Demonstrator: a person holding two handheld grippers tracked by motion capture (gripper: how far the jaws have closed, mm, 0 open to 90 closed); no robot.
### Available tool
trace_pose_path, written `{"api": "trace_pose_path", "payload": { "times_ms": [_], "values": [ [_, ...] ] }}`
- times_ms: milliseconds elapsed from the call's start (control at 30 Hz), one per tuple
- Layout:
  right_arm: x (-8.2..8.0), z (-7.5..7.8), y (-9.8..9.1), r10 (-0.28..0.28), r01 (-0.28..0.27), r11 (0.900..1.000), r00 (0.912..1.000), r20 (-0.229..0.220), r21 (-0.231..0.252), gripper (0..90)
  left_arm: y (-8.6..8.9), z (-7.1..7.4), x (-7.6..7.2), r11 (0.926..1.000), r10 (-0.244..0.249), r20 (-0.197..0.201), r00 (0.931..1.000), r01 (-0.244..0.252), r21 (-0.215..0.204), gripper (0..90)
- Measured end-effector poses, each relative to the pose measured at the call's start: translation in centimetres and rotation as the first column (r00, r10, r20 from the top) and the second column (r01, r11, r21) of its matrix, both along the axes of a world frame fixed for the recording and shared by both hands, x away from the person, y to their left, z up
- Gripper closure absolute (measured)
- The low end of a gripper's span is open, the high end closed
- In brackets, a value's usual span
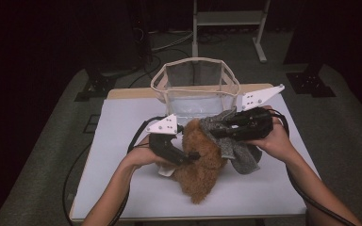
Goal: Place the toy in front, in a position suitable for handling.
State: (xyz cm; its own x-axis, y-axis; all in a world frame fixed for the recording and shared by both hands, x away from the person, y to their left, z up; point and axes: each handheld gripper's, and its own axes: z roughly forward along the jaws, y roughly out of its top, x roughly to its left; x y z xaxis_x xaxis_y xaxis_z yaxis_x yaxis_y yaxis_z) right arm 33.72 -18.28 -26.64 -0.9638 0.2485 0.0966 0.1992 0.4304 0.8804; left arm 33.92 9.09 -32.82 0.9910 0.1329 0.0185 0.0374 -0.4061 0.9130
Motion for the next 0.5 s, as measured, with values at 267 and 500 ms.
{"api": "trace_pose_path", "payload": {
  "times_ms": [267,500],
  "values": [
    [0.1,0.0,1.0,0.021,-0.021,0.9998,0.9998,-0.001,0.002,70.4,-0.5,2.0,-0.5,0.9985,0.015,0.039,0.9991,-0.017,0.052,5.9],
    [0.1,0.0,1.2,0.026,-0.026,0.9996,0.9997,0.005,0.011,70.4,-0.1,2.3,-0.7,0.9974,0.024,0.073,0.9970,-0.029,0.067,30.7]
  ]
}}
